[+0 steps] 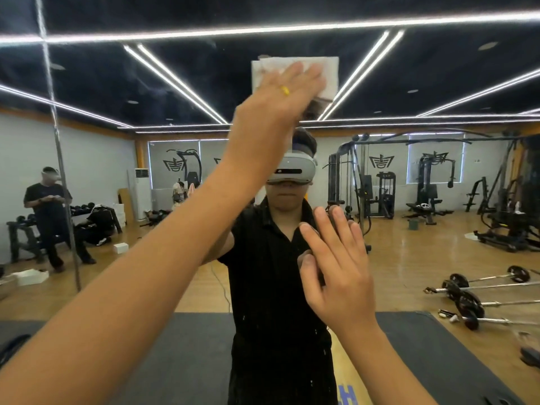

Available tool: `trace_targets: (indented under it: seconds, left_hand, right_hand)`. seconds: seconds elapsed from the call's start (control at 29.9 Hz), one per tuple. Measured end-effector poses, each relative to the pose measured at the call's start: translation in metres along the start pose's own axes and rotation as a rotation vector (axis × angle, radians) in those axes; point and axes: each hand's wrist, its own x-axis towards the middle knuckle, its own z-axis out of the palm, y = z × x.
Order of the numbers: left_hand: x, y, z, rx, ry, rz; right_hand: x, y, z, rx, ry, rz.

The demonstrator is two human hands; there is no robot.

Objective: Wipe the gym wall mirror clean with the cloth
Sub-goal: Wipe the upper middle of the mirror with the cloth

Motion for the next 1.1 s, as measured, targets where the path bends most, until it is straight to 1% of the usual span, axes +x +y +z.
trace_targets:
  seconds: [0.07, 0.17, 0.27, 0.37, 0.5, 0.57, 0.64, 0.67, 0.74, 0.8, 0.84, 0.9, 1.0, 1.1]
  left_hand:
    - [-0.020, -0.027, -0.014, -0.032, 0.002, -0.048]
    - [-0.043, -0.059, -0.044, 0.000, 0.042, -0.195]
    - [-0.049, -0.062, -0.058, -0.035, 0.055, -0.280]
    - [-0.043, -0.055, -0.049, -0.037, 0.041, -0.303]
    - [-0.030, -0.033, -0.035, -0.060, 0.032, -0.290]
    - [-0.019, -0.016, -0.026, -0.064, 0.029, -0.228]
    - [-0.009, -0.005, -0.024, -0.048, 0.031, -0.164]
    - [-0.007, -0.003, -0.027, -0.034, 0.006, -0.141]
    - [-0.012, -0.011, -0.038, 0.015, -0.103, -0.122]
    - [-0.023, -0.025, -0.050, 0.036, -0.140, -0.089]
    - [-0.031, -0.036, -0.056, 0.043, -0.122, -0.085]
    - [-0.050, -0.061, -0.071, 0.083, -0.084, -0.136]
    - [-0.080, -0.106, -0.100, 0.171, -0.072, -0.281]
    - [-0.092, -0.123, -0.104, 0.129, 0.003, -0.394]
  right_hand:
    - [0.000, -0.001, 0.000, -0.004, -0.002, 0.000]
    - [0.000, -0.002, 0.000, -0.003, 0.000, 0.009]
    - [0.001, -0.002, -0.001, -0.007, -0.001, 0.010]
    - [0.000, -0.001, 0.000, -0.013, -0.010, 0.011]
    - [0.000, -0.002, 0.000, -0.015, -0.007, 0.019]
    - [0.002, -0.006, 0.000, -0.018, -0.004, 0.043]
    - [0.004, -0.017, 0.000, 0.006, -0.001, 0.104]
    - [0.006, -0.024, 0.000, 0.017, -0.005, 0.116]
    - [0.012, -0.041, 0.003, 0.044, -0.022, 0.046]
    - [0.025, -0.055, 0.007, 0.112, -0.045, -0.052]
    - [0.032, -0.061, 0.010, 0.151, -0.061, -0.079]
    - [0.041, -0.067, 0.018, 0.190, -0.107, -0.111]
    - [0.040, -0.067, 0.032, 0.112, -0.188, -0.171]
    - [0.035, -0.065, 0.038, 0.058, -0.195, -0.186]
